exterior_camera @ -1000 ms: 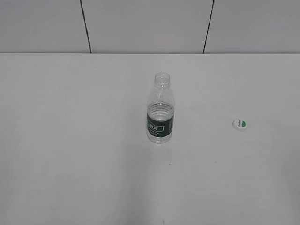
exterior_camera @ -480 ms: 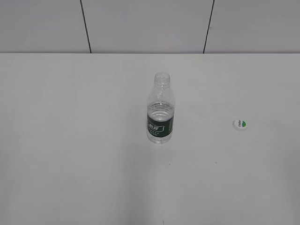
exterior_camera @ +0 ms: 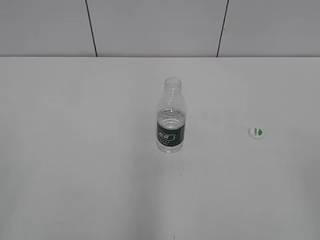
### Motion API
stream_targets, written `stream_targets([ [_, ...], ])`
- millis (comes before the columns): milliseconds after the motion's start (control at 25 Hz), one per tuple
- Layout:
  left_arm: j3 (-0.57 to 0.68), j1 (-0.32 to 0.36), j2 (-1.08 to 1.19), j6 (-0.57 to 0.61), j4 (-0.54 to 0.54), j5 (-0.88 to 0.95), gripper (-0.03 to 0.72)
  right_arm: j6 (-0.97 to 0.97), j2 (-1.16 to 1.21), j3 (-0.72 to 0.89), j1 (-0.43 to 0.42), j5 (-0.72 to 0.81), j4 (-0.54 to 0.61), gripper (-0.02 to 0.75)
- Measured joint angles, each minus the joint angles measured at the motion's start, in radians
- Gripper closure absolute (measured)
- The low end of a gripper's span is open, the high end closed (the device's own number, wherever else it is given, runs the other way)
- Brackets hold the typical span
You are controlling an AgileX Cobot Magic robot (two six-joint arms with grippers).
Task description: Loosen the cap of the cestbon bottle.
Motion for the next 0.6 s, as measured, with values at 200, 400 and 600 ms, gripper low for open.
stream_targets([
  [200, 0.0, 0.0, 0.0, 0.0, 0.0, 0.0, 0.421, 0.0, 0.0, 0.0, 0.0, -0.001, 0.0, 0.156],
  [400, 0.0, -0.012, 0.0, 0.0, 0.0, 0.0, 0.44, 0.0, 0.0, 0.0, 0.0, -0.001, 0.0, 0.156],
  [600, 0.0, -0.091, 0.0, 0.0, 0.001, 0.0, 0.443, 0.0, 0.0, 0.0, 0.0, -0.001, 0.0, 0.156],
])
